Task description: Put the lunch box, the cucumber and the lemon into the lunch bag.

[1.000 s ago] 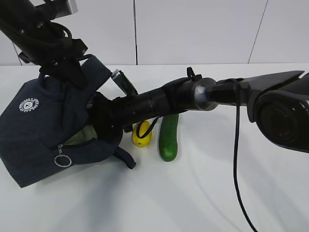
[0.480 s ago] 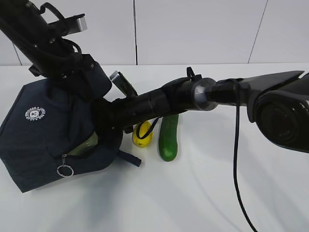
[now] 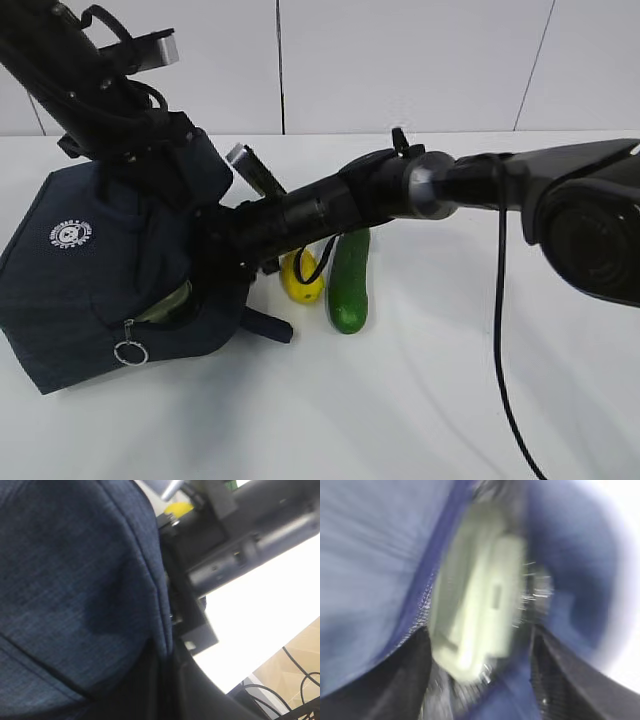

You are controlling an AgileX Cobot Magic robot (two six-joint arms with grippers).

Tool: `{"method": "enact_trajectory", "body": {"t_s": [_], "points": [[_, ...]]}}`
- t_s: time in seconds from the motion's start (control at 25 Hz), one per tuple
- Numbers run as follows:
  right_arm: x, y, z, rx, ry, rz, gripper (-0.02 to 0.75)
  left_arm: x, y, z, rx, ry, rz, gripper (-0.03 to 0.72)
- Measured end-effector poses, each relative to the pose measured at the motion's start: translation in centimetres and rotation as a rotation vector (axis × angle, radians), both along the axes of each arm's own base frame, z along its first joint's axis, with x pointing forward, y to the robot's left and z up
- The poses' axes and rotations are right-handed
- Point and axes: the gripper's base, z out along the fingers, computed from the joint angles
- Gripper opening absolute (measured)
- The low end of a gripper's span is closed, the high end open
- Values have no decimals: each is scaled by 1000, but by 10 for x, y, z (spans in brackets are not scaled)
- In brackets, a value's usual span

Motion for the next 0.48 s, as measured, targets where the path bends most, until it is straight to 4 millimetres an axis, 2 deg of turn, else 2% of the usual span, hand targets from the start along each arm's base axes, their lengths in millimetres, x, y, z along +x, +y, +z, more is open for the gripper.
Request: {"method": "enact_trajectory", "body": {"t_s": [0.2, 0.48], "points": [[12, -29, 37, -79, -36, -5, 474, 0, 0, 0, -1, 2, 0, 5], [25, -75, 72, -140, -32, -39, 474, 0, 0, 0, -1, 2, 0, 5]]}}
